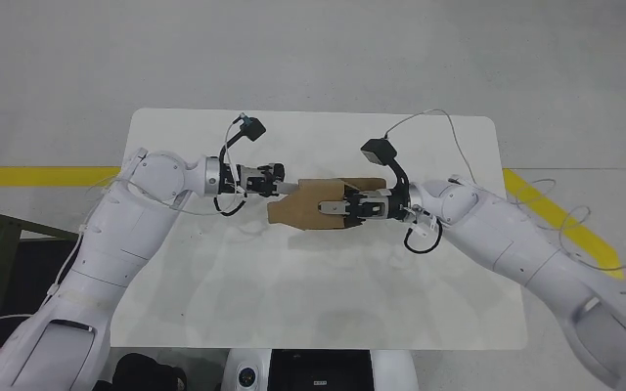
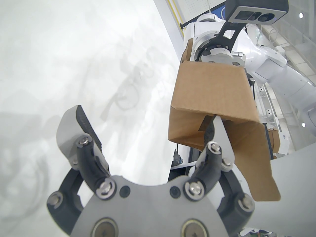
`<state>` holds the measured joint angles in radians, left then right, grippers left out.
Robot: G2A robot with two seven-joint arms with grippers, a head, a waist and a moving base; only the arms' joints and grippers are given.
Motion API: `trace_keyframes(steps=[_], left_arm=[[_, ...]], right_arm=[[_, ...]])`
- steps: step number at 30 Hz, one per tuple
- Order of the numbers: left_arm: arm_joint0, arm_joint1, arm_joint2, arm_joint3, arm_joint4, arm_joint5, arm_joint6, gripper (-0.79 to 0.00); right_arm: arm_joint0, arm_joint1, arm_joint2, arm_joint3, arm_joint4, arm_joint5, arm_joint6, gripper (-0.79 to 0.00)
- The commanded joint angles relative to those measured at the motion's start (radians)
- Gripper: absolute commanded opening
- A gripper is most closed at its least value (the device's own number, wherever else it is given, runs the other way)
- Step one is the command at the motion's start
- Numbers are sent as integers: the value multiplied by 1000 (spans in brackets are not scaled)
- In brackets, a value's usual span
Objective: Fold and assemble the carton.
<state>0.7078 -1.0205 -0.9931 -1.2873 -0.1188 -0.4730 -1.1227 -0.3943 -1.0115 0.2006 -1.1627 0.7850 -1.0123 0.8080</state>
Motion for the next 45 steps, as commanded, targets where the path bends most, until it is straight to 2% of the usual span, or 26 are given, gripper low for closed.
trace_keyframes(steps=[1, 17, 22, 29, 35, 45], left_arm=[[-1, 0, -3, 1, -6, 0, -1, 0], [10, 14, -57, 4, -55, 3, -21, 0], [23, 19, -68, -33, -57, 4, -25, 0], [34, 18, -41, -95, 13, 4, -18, 0], [16, 13, -25, -57, 60, 32, 19, 0], [-5, 9, -18, 15, 64, 26, 28, 0]], right_arm=[[1, -2, 0, 7, 5, 0, 0, -785], [-37, 15, 60, 144, 13, 0, 0, -785], [-42, 7, 64, 172, 7, 9, 9, -785], [-37, -11, 75, 187, -8, 21, 21, -785], [-33, -21, 85, 179, -27, 18, 18, -785], [-29, -21, 94, 124, -43, 10, 10, -785]])
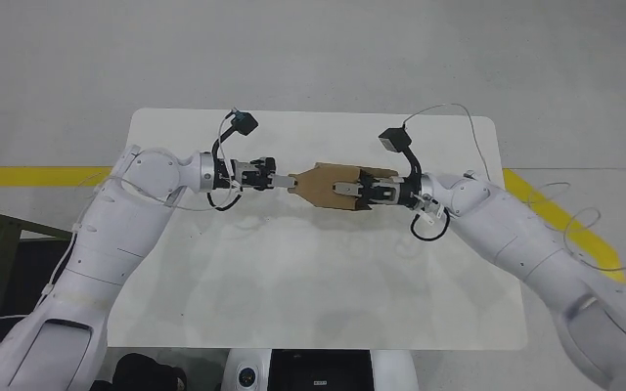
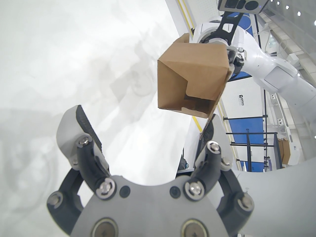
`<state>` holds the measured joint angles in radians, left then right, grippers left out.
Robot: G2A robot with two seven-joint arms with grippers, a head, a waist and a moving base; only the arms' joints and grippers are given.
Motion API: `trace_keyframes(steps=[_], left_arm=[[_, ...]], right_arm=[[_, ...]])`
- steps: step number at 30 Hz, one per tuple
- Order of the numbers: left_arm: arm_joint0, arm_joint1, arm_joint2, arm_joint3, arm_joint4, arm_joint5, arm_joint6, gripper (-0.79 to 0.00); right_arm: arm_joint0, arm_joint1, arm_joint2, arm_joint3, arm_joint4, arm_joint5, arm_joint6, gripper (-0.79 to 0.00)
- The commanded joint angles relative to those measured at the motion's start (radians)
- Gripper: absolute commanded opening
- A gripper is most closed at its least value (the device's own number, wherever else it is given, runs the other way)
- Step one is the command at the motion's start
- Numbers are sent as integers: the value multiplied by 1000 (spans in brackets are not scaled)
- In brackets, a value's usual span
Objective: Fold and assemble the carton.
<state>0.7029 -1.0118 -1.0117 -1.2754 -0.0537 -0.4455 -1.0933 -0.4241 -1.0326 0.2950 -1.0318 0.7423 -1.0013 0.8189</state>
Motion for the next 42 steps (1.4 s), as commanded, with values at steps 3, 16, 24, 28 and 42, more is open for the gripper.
trace_keyframes(steps=[3, 16, 24, 28, 42], left_arm=[[0, 0, 0, 9, -4, -3, -4, 0], [12, -2, 9, -17, -38, -8, -22, 0], [22, -3, 14, -32, -56, -3, -31, 0], [24, -3, 15, -36, -62, -2, -35, 0], [13, -9, 30, -32, -72, -11, -36, 0]], right_arm=[[0, -1, -2, -28, 5, -6, -6, -785], [15, -20, -17, -66, 22, -11, -11, -785], [20, -32, -23, -74, 27, -11, -11, -785], [19, -36, -24, -75, 28, -11, -11, -785], [12, -41, -29, -53, 33, -11, -11, -785]])
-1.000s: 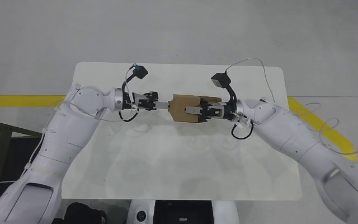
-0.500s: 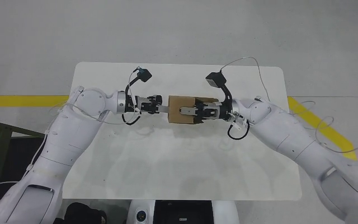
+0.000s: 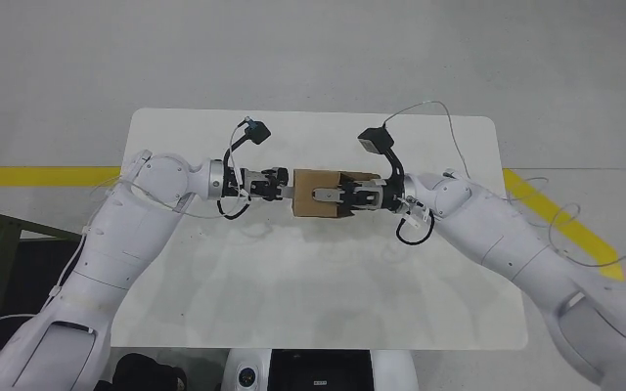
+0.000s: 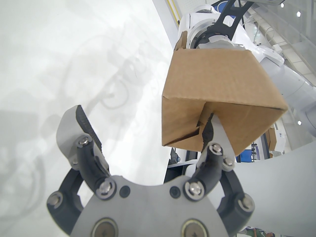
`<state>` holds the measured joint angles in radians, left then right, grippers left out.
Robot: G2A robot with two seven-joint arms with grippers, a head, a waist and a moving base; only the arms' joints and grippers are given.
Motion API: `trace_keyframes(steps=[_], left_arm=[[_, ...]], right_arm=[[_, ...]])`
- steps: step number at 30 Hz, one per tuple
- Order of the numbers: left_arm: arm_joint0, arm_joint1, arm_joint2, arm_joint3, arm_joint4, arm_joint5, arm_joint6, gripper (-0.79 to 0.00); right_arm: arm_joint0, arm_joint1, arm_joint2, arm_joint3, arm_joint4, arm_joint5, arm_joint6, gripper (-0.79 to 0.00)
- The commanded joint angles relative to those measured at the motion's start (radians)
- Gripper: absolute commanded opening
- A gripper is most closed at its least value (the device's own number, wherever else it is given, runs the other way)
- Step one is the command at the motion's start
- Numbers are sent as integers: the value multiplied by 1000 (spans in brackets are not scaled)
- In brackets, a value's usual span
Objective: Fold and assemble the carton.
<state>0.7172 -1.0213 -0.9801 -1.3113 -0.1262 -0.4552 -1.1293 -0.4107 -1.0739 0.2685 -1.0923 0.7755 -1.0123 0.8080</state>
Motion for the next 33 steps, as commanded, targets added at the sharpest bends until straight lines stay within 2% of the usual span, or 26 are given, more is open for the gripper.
trace_keyframes(steps=[1, 9, 14, 26, 27, 28, 29, 33], left_arm=[[-3, 1, -5, 8, 3, -4, 0, 0], [-4, 14, -47, 24, 44, -39, 10, 0], [10, 24, -76, 3, 71, -107, 23, 0], [68, 53, -136, -61, 206, -274, 53, 0], [73, 55, -142, -65, 215, -283, 58, 0], [77, 58, -147, -69, 222, -290, 62, 0], [81, 60, -153, -73, 231, -297, 65, 0], [95, 69, -171, -86, 258, -313, 78, 0]], right_arm=[[-2, 1, -5, 19, 0, 3, 3, -785], [-11, -8, -11, 117, 61, 88, 88, -785], [-15, -26, 2, 165, 99, 147, 147, -785], [-22, -120, 23, 271, 113, 230, 230, -785], [-22, -130, 24, 286, 113, 234, 234, -727], [-20, -139, 26, 304, 111, 238, 237, -711], [-15, -148, 25, 321, 95, 239, 239, -748], [-2, -184, 31, 367, 75, 251, 250, -650]])
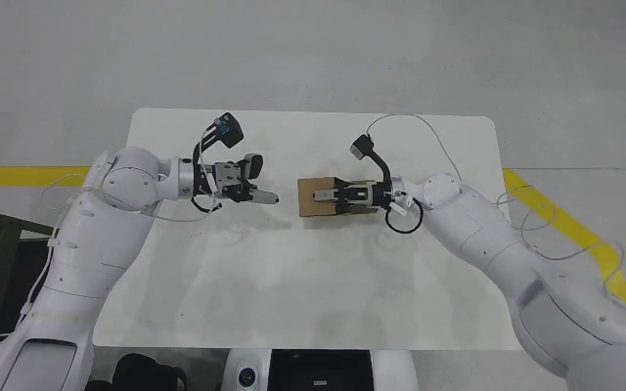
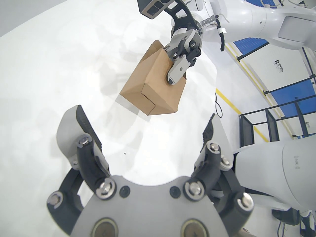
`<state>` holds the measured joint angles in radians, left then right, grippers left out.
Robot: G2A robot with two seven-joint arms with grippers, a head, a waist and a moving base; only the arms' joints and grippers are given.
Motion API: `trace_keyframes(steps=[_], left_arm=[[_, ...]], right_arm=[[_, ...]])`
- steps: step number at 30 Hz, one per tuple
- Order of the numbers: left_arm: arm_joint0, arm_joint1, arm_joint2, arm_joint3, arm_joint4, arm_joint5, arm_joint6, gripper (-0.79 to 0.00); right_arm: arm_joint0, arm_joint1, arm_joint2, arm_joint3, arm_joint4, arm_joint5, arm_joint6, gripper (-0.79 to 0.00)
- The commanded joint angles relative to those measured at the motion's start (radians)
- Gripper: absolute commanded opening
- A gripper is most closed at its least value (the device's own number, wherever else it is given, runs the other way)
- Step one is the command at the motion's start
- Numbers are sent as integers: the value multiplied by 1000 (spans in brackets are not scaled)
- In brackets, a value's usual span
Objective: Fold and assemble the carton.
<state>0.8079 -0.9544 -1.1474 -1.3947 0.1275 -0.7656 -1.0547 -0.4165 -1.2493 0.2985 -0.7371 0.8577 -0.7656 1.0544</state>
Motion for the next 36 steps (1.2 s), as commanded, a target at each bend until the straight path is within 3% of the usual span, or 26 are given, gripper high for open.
trace_keyframes(steps=[1, 2, 4, 5, 7, 15, 25, 36], left_arm=[[7, 4, -8, -5, 6, -4, 5, 0], [8, 7, -12, -8, 13, -6, 6, 0], [15, 11, -19, -14, 21, -11, 11, 0], [17, 13, -22, -18, 24, -13, 14, 0], [22, 18, -29, -26, 42, -20, 20, 0], [44, 34, -42, -57, 77, -38, 38, 0], [72, 50, -58, -94, 155, -89, 93, 0], [136, 54, -80, -133, 411, -208, 317, 0]], right_arm=[[6, -16, 3, 21, -11, 7, 7, -616], [8, -23, 4, 30, -15, 11, 11, -570], [13, -37, 6, 46, -26, 20, 20, -394], [13, -43, 9, 53, -29, 22, 22, -240], [14, -53, 13, 63, -39, 28, 28, -12], [2, -56, 47, 59, -76, 24, 24, 0], [-14, -7, 109, -31, -169, 20, 20, 0], [-65, 73, 208, -129, -212, 48, 48, 0]])
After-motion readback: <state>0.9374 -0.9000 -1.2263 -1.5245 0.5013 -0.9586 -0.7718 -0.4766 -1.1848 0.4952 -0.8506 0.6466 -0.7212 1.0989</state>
